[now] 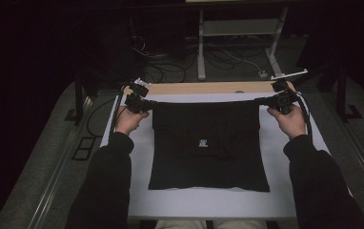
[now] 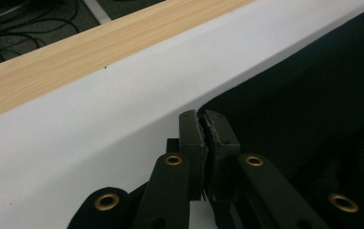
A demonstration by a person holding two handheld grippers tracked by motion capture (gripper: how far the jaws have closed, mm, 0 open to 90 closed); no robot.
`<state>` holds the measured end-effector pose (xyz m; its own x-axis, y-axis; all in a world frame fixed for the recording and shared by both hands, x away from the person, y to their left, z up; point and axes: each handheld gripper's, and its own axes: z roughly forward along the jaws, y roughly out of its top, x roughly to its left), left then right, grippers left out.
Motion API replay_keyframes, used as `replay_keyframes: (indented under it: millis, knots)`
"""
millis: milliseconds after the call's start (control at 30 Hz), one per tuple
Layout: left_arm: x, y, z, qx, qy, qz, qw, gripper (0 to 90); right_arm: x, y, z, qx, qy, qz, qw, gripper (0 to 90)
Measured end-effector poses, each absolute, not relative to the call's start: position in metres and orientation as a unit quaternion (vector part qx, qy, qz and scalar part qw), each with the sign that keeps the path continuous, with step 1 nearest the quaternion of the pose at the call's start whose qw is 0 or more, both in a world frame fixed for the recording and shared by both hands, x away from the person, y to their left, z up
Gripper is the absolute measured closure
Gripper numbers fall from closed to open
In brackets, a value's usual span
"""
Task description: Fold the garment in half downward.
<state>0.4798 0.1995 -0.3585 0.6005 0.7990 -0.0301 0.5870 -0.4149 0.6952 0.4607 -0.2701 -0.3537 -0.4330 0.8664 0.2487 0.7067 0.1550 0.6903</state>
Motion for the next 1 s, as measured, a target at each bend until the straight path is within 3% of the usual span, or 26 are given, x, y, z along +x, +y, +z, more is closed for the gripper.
replay_keyframes:
  millis: [533,1000]
  knots:
    - [0.497,0.192,-0.387,0.823,0.435,0.151,0.333,84.9,0.482,-0.272,-0.388,0.545,0.745,0.377,0.081,86.5]
    - [0.508,0.196,-0.414,0.805,0.476,0.116,0.334,84.1,0.497,-0.270,-0.414,0.574,0.731,0.366,0.052,86.1]
